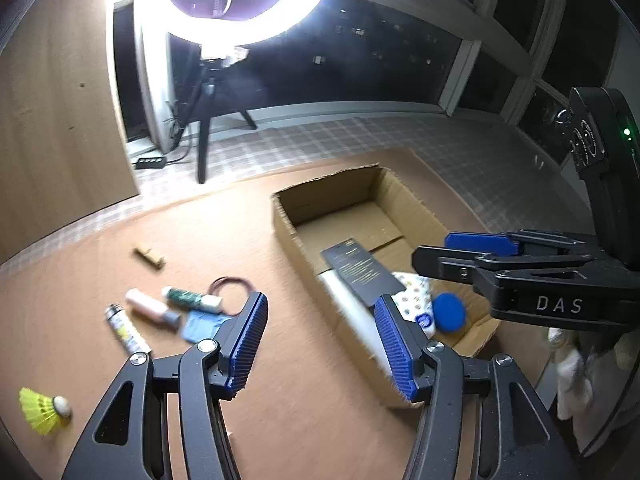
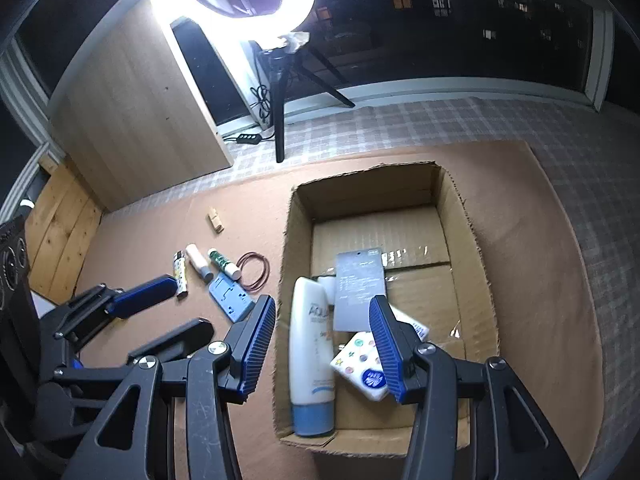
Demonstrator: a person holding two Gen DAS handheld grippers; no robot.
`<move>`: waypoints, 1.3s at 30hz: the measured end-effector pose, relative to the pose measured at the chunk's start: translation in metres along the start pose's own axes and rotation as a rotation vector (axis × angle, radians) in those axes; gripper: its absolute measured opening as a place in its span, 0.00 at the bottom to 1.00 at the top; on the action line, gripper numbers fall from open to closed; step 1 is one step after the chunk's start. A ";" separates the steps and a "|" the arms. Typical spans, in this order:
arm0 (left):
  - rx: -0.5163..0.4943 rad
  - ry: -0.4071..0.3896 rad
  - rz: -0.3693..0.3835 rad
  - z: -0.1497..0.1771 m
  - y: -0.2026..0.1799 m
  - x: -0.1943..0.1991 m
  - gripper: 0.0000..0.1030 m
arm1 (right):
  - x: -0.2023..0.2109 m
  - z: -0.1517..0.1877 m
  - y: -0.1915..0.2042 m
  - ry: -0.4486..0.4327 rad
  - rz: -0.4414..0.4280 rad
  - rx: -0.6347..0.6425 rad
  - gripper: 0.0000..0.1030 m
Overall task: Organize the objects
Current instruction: 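Open the right tool to drop the black card into the box, then reach the right tool to the white plug and close on it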
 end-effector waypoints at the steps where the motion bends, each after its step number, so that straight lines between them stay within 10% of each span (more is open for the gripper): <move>1: 0.002 0.001 -0.005 0.003 0.004 0.003 0.58 | 0.001 0.002 0.004 0.000 0.003 0.008 0.44; 22: 0.154 0.061 -0.092 0.098 0.099 0.045 0.58 | 0.007 0.038 0.088 -0.043 0.102 0.150 0.61; 39: 0.224 0.134 -0.005 0.155 0.116 0.020 0.58 | -0.026 0.095 0.093 -0.017 0.036 0.084 0.73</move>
Point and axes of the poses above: each gripper's, at about its wrist camera, not at the fingertips, and x roughly against the way its jaws point, y to its left, z to its underside, the point moved 8 cm from there along -x, roughly the way its jaws point, and after that the axes turned 5 degrees about y, right-handed, at the moved point
